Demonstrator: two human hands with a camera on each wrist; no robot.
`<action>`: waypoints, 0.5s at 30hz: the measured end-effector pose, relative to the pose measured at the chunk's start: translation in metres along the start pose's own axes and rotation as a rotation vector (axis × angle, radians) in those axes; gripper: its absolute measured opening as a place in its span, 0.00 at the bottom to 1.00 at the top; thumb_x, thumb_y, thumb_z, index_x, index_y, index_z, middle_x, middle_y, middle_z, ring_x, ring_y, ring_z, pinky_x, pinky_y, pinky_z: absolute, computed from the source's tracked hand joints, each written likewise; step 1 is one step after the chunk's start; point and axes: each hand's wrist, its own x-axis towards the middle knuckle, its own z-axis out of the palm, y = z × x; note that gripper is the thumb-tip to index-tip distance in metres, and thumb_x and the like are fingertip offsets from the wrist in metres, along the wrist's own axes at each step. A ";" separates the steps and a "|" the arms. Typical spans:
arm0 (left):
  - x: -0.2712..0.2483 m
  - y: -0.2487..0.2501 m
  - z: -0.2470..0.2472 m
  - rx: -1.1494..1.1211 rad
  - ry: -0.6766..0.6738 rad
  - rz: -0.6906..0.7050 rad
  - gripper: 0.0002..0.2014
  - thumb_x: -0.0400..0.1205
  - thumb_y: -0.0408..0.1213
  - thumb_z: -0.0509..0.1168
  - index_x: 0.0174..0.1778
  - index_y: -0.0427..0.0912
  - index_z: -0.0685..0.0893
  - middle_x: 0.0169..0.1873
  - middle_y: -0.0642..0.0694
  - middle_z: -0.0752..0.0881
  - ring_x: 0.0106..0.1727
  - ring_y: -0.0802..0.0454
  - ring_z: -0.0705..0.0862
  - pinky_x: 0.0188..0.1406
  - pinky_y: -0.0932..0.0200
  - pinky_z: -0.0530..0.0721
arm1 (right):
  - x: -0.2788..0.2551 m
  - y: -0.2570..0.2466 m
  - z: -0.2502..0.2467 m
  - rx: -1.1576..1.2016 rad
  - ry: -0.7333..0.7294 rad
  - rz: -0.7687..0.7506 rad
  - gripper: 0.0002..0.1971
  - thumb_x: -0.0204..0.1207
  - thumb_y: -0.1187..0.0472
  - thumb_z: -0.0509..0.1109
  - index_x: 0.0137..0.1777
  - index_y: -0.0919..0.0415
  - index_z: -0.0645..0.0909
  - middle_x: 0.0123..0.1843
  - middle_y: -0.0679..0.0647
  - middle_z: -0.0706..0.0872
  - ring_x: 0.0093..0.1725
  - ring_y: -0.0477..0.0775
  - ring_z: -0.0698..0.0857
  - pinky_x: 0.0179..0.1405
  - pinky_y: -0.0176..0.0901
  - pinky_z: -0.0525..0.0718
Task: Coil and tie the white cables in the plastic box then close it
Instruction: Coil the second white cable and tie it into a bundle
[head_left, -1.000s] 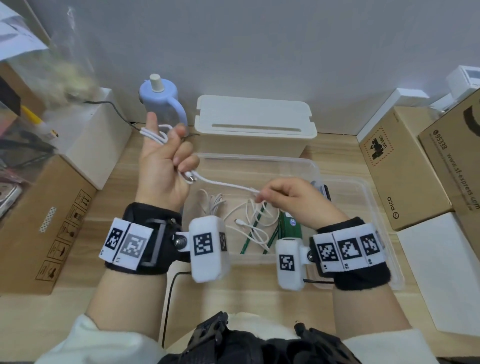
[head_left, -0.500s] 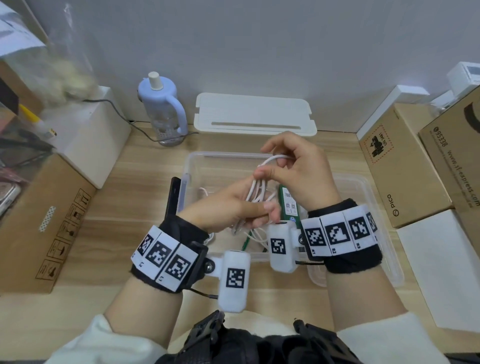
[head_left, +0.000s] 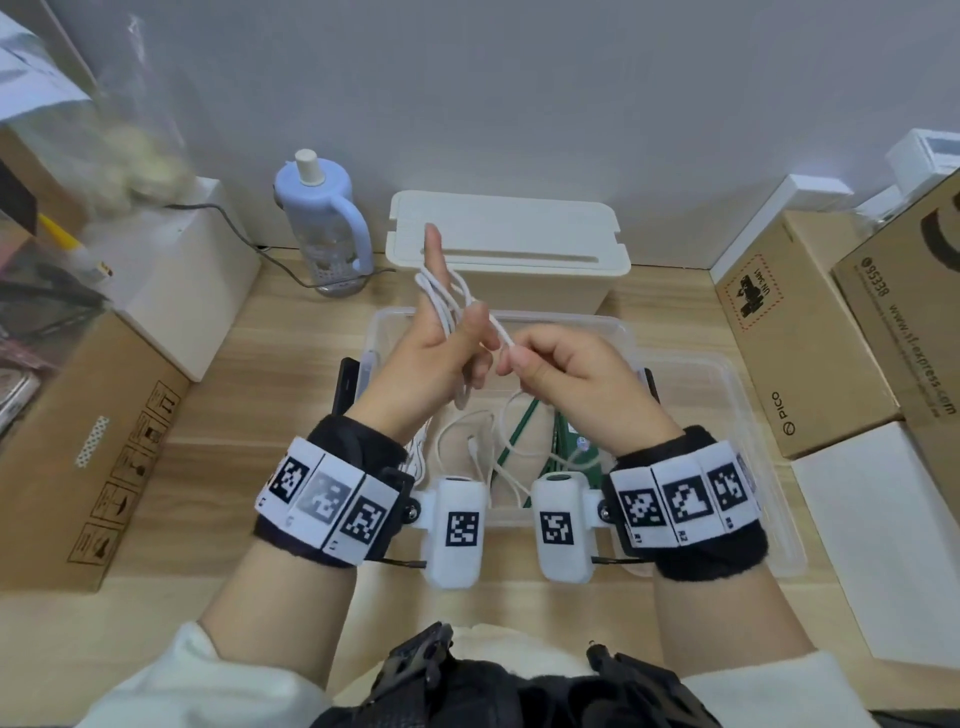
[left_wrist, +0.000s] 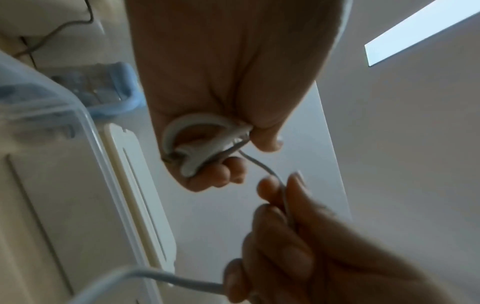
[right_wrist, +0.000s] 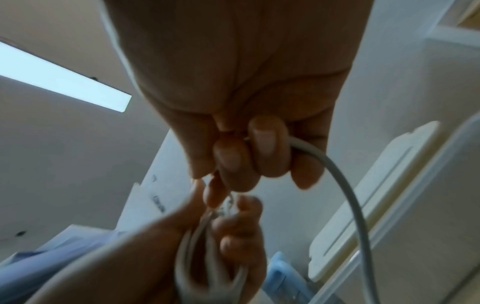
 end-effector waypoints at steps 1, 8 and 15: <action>0.001 0.002 0.003 0.054 0.023 -0.011 0.35 0.86 0.45 0.50 0.77 0.60 0.29 0.34 0.42 0.79 0.26 0.56 0.75 0.27 0.57 0.75 | 0.000 -0.003 0.003 -0.012 -0.039 -0.005 0.10 0.78 0.55 0.63 0.36 0.49 0.81 0.22 0.40 0.78 0.27 0.46 0.75 0.33 0.41 0.72; 0.008 0.009 0.001 -0.193 0.152 0.055 0.39 0.84 0.37 0.56 0.78 0.64 0.33 0.37 0.47 0.80 0.31 0.55 0.79 0.30 0.60 0.77 | -0.008 -0.009 0.018 -0.061 -0.359 0.030 0.15 0.80 0.53 0.62 0.37 0.60 0.82 0.24 0.47 0.78 0.26 0.46 0.77 0.34 0.43 0.77; -0.007 0.026 -0.018 -0.671 -0.121 -0.080 0.31 0.84 0.36 0.49 0.79 0.66 0.49 0.29 0.51 0.78 0.14 0.66 0.69 0.12 0.75 0.67 | 0.000 0.034 -0.002 -0.292 -0.198 0.320 0.17 0.79 0.50 0.62 0.29 0.52 0.79 0.27 0.51 0.75 0.31 0.51 0.75 0.40 0.48 0.75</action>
